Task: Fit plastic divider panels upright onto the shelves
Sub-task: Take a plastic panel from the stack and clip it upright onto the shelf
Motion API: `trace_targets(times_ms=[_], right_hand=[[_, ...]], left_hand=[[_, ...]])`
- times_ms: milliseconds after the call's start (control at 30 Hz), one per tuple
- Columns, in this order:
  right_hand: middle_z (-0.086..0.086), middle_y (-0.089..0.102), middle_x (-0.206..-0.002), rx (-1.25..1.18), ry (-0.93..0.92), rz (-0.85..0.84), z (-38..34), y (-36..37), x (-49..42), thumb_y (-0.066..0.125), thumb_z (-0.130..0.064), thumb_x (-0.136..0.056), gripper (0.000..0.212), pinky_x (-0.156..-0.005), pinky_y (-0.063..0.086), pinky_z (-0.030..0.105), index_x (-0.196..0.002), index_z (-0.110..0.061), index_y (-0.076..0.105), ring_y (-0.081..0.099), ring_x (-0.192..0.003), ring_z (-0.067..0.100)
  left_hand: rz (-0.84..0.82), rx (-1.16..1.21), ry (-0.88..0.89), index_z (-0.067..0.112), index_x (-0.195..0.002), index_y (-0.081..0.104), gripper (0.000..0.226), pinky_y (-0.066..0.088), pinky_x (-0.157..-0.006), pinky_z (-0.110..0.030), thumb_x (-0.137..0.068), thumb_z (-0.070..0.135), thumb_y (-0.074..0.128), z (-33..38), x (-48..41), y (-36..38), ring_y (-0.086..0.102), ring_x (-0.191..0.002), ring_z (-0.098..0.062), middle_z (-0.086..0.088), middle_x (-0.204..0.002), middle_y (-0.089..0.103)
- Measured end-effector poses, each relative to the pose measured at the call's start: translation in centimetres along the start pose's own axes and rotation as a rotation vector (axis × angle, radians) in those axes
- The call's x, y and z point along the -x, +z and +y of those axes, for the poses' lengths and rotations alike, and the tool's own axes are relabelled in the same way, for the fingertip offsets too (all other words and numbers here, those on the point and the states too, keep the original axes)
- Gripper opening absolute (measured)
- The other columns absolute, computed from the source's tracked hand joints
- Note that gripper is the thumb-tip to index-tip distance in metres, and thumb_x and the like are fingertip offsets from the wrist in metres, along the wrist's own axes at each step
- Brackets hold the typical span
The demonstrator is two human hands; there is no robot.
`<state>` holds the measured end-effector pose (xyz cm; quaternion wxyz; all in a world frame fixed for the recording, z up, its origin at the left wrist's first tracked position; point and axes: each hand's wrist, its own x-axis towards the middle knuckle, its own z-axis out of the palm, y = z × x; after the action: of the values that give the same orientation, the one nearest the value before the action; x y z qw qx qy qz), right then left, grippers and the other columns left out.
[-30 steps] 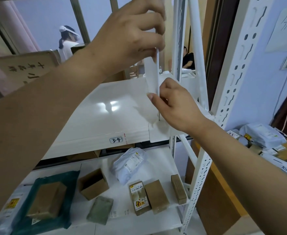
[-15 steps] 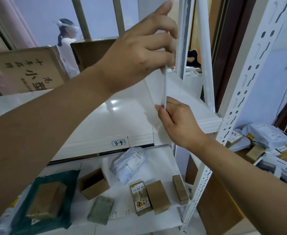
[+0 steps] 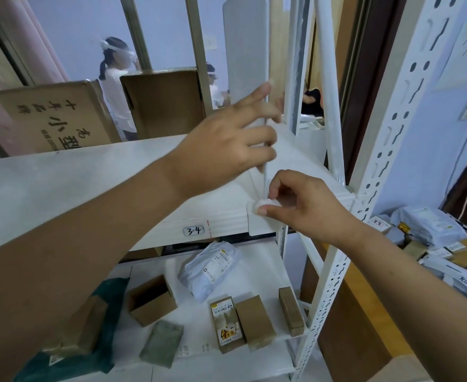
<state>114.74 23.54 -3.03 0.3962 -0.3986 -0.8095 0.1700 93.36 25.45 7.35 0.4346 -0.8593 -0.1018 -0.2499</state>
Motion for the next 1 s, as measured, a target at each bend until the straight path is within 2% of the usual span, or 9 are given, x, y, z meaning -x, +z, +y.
trace_targets(times_ms=[100,233,400,500,767,1000], right_hand=[[0.003,0.064,-0.087,-0.019,0.020,0.017,0.0,0.0,0.4,0.089,-0.028,-0.083,0.024,-0.077,0.052,0.041,-0.088,-0.014,0.069,0.060,-0.080,0.023],[0.002,0.065,-0.086,-0.072,0.035,0.072,0.1,0.6,0.6,0.090,-0.024,-0.082,0.021,-0.075,0.052,0.039,-0.086,-0.012,0.073,0.060,-0.078,0.024],[0.005,0.062,-0.079,-0.025,-0.020,0.136,0.0,1.3,0.4,0.091,-0.022,-0.080,0.023,-0.067,0.049,0.036,-0.079,-0.009,0.071,0.058,-0.072,0.023],[0.007,0.062,-0.077,0.020,-0.059,0.127,-0.2,1.6,0.0,0.091,-0.021,-0.079,0.025,-0.067,0.053,0.042,-0.077,-0.008,0.070,0.060,-0.072,0.025],[0.008,0.062,-0.078,0.017,-0.146,0.081,-3.2,5.6,-2.0,0.087,-0.024,-0.084,0.028,-0.066,0.050,0.045,-0.076,-0.005,0.068,0.060,-0.070,0.028],[0.010,0.060,-0.075,-0.002,-0.165,0.127,-4.7,8.2,-2.7,0.089,-0.025,-0.082,0.035,-0.063,0.050,0.046,-0.072,-0.003,0.064,0.058,-0.067,0.031]], left_hand=[[-0.011,0.035,-0.018,0.003,-0.092,0.078,0.022,0.036,-0.124,-0.057,-0.106,-0.004,0.063,1.4,1.2,0.7,0.068,-0.113,-0.036,-0.013,-0.092,0.071],[0.026,0.077,-0.030,0.003,-0.091,0.078,0.023,0.035,-0.125,-0.054,-0.107,-0.005,0.063,1.9,1.9,1.3,0.070,-0.106,-0.034,-0.013,-0.092,0.071],[0.056,0.094,-0.004,0.004,-0.091,0.078,0.019,0.040,-0.121,-0.056,-0.105,-0.003,0.067,1.3,2.4,1.5,0.071,-0.103,-0.032,-0.011,-0.091,0.072],[0.060,0.095,-0.004,0.004,-0.092,0.078,0.016,0.041,-0.120,-0.057,-0.103,-0.004,0.069,1.2,2.8,1.5,0.071,-0.103,-0.032,-0.012,-0.092,0.072],[-0.009,0.072,-0.027,0.001,-0.097,0.078,0.012,0.033,-0.122,-0.056,-0.102,-0.005,0.070,-0.4,7.6,-1.2,0.071,-0.105,-0.034,-0.015,-0.096,0.074],[-0.003,0.087,-0.046,0.001,-0.094,0.078,0.015,0.036,-0.123,-0.056,-0.103,-0.006,0.069,-0.9,9.7,-2.8,0.071,-0.104,-0.034,-0.014,-0.094,0.073]])
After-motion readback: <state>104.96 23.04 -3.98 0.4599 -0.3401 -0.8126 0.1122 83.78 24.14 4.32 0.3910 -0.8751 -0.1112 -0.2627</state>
